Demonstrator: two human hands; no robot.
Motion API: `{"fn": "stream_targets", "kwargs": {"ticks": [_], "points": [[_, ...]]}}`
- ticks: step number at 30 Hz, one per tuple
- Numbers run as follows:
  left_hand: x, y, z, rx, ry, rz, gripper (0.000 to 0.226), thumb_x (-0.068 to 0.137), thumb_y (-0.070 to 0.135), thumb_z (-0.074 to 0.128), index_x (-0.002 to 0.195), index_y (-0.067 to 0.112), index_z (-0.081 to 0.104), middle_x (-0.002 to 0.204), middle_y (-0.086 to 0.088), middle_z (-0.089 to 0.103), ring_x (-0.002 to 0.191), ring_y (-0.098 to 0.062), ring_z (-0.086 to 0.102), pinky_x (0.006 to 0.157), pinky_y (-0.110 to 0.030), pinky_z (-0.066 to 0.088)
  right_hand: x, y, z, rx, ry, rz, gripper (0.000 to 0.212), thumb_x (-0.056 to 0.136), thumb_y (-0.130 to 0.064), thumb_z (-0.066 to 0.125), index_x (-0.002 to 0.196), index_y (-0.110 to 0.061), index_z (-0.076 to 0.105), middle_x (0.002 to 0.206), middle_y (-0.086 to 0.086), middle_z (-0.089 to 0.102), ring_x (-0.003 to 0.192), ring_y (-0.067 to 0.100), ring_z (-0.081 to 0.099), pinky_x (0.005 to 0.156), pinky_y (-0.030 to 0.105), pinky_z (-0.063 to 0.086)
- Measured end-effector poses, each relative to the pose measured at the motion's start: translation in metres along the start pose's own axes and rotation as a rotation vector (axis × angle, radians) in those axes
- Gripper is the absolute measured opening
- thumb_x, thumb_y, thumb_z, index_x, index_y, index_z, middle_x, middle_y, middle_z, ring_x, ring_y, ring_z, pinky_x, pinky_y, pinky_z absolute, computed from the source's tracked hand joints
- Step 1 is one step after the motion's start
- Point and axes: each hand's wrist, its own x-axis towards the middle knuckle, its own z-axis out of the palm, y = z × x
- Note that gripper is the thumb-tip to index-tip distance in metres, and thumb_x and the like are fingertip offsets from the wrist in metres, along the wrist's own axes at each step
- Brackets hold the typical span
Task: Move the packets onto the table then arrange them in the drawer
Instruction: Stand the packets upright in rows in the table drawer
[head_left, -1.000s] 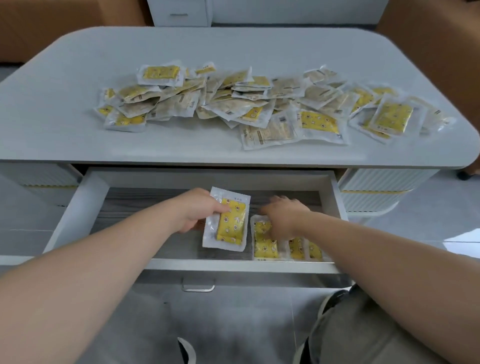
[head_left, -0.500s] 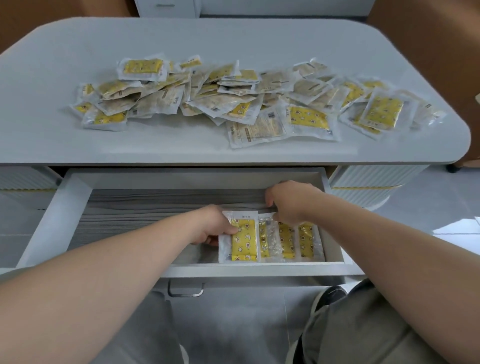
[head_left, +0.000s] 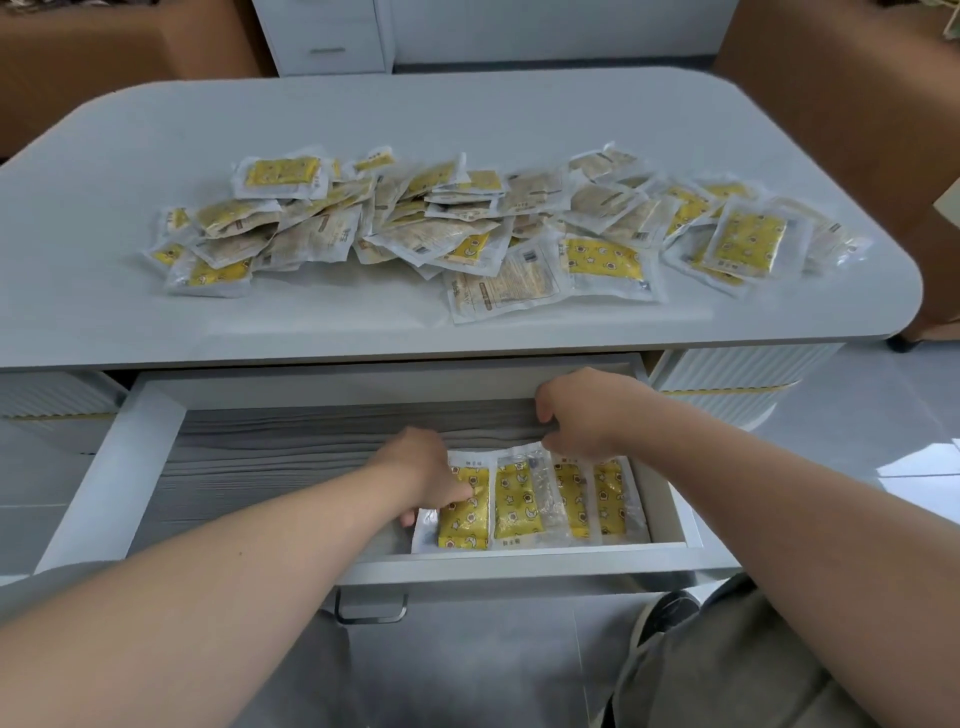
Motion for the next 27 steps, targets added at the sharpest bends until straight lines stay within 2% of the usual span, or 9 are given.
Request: {"fn": "stream_targets", "kwargs": {"ticks": [5,8,11,14,16,18,22,24,27], "points": [[-0.006,-0.002,0.006,-0.038,-0.06,-0.049,0.058,0.091,0.061,0.058,0.079,0.004,0.055,0.068,-0.008,0.067,0.05,-0.02,0.065,0.059,-0.03,0.06,-0.012,0.001,-0.014,0.036,0.055,0.013,0.028,0.097,-0.038,0.057,0.116,-0.019,0.064,0.107,0.002,0.065,0.099,0.025,0.063,0.087,0.043,0.057],[-0.009,-0.001,0.005,0.147,0.064,0.013,0.061,0.089,0.067,0.055,0.092,0.007,0.062,0.088,-0.007,0.066,0.074,-0.023,0.064,0.064,-0.031,0.052,-0.018,0.002,-0.026,0.117,0.11,0.019,0.027,0.097,-0.041,0.059,0.104,-0.018,0.069,0.102,-0.001,0.067,0.096,0.022,0.063,0.085,0.04,0.057],[-0.023,0.012,-0.015,0.352,0.264,0.094,0.06,0.089,0.073,0.047,0.1,0.016,0.061,0.101,-0.001,0.064,0.091,-0.023,0.062,0.067,-0.031,0.045,-0.025,0.009,-0.039,0.24,0.198,0.02,0.025,0.095,-0.044,0.062,0.084,-0.021,0.066,0.084,-0.006,0.063,0.081,0.015,0.06,0.071,0.032,0.052],[-0.048,0.031,-0.053,0.245,0.605,0.226,0.041,0.096,0.061,0.047,0.087,0.022,0.057,0.075,0.005,0.057,0.077,-0.023,0.064,0.06,-0.029,0.044,-0.025,0.019,-0.047,0.401,0.369,0.068,0.029,0.094,-0.041,0.063,0.076,-0.018,0.063,0.076,-0.003,0.062,0.072,0.016,0.059,0.06,0.028,0.044],[-0.059,0.034,-0.075,0.114,0.958,0.438,0.03,0.096,0.048,0.055,0.083,0.022,0.058,0.065,0.008,0.054,0.067,-0.02,0.062,0.056,-0.028,0.042,-0.022,0.024,-0.049,0.419,0.562,0.161,0.022,0.095,-0.039,0.061,0.09,-0.018,0.065,0.093,-0.003,0.063,0.089,0.021,0.06,0.067,0.031,0.046],[-0.057,0.027,-0.087,0.043,1.113,0.623,0.026,0.093,0.044,0.061,0.101,0.019,0.066,0.088,0.004,0.066,0.087,-0.019,0.064,0.067,-0.031,0.051,-0.015,0.029,-0.048,0.301,0.674,0.224,0.034,0.097,-0.041,0.058,0.123,-0.019,0.063,0.128,0.003,0.056,0.122,0.027,0.049,0.092,0.039,0.046],[-0.033,0.014,-0.092,0.243,0.824,0.566,0.081,0.095,0.063,0.047,0.157,0.018,0.024,0.165,0.0,0.023,0.152,-0.02,0.018,0.122,-0.038,0.023,-0.005,0.035,-0.043,0.191,0.544,0.229,0.068,0.099,-0.056,0.046,0.156,-0.021,0.03,0.166,0.002,0.021,0.151,0.032,0.016,0.117,0.051,0.024],[-0.028,0.008,-0.09,0.265,0.769,0.534,0.09,0.093,0.07,0.042,0.16,0.02,0.009,0.166,-0.001,0.019,0.153,-0.019,0.013,0.124,-0.038,0.015,-0.003,0.035,-0.042,0.174,0.502,0.231,0.069,0.1,-0.059,0.042,0.156,-0.021,0.029,0.165,0.003,0.025,0.15,0.031,0.018,0.117,0.051,0.023],[-0.026,0.003,-0.082,0.324,0.846,0.522,0.092,0.09,0.069,0.051,0.16,0.019,0.017,0.14,-0.001,0.047,0.131,-0.023,0.041,0.113,-0.037,0.033,-0.006,0.032,-0.04,0.11,0.531,0.248,0.068,0.096,-0.064,0.045,0.148,-0.02,0.042,0.149,0.009,0.041,0.14,0.033,0.031,0.113,0.048,0.027]]}}
